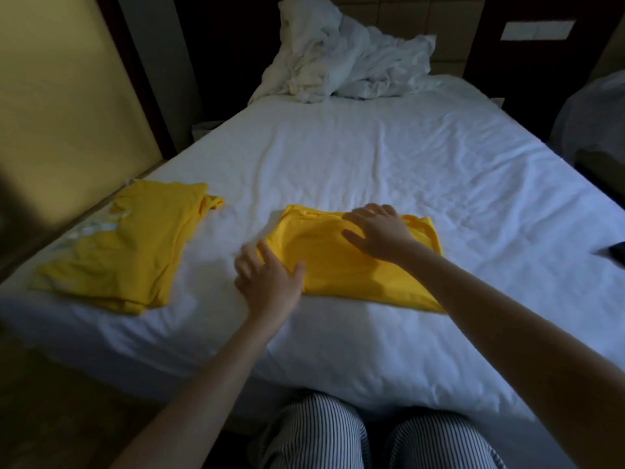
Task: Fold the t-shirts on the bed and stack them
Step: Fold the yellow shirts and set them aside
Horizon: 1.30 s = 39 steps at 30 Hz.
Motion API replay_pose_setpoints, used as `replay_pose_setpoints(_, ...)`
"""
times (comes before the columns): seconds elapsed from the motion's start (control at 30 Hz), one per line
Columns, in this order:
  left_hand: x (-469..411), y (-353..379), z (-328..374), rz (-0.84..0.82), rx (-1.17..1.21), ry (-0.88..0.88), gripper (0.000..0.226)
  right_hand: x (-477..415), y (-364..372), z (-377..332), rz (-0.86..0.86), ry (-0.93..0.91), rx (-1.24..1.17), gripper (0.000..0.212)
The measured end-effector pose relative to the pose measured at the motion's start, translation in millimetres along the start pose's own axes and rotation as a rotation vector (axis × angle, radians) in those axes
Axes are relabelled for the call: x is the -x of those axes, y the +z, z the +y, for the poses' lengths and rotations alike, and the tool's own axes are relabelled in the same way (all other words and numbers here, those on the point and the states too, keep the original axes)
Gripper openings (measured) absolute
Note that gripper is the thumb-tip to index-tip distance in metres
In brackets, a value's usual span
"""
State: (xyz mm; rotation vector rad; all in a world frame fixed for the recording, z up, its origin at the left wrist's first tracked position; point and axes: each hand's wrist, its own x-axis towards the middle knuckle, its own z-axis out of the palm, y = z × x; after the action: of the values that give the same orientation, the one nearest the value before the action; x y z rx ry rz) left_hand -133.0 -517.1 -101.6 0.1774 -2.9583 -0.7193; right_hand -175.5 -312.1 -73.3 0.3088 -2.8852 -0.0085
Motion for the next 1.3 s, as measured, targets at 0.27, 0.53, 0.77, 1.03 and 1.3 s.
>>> replay_pose_setpoints(0.27,-27.2,-2.2,-2.5,-0.162,0.142,-0.029,0.063,-18.6,26.4,8.9,-0.304,0.225,-0.118,0.070)
replay_pose_setpoints(0.53,-63.8,-17.9,-7.1,-0.194,0.068,0.248,0.048,1.7,8.7,-14.1,-0.339,0.360,-0.186,0.059)
replay_pose_setpoints(0.77,-67.3,-16.4,-9.3,0.019,-0.064,0.112,0.065,44.5,-13.0,-15.3,-0.420,0.482,-0.538,0.060)
replay_pose_setpoints(1.03,6.0,-4.8,-8.3,-0.271,0.468,0.050,0.075,66.5,-13.0,-28.0,-0.177,0.598,-0.939,0.049)
replay_pose_setpoints(1.3,22.8,-7.8,-8.8,-0.382,0.852,0.123,0.075,83.8,-29.2,-50.8,-0.094,0.729,-1.249,0.048)
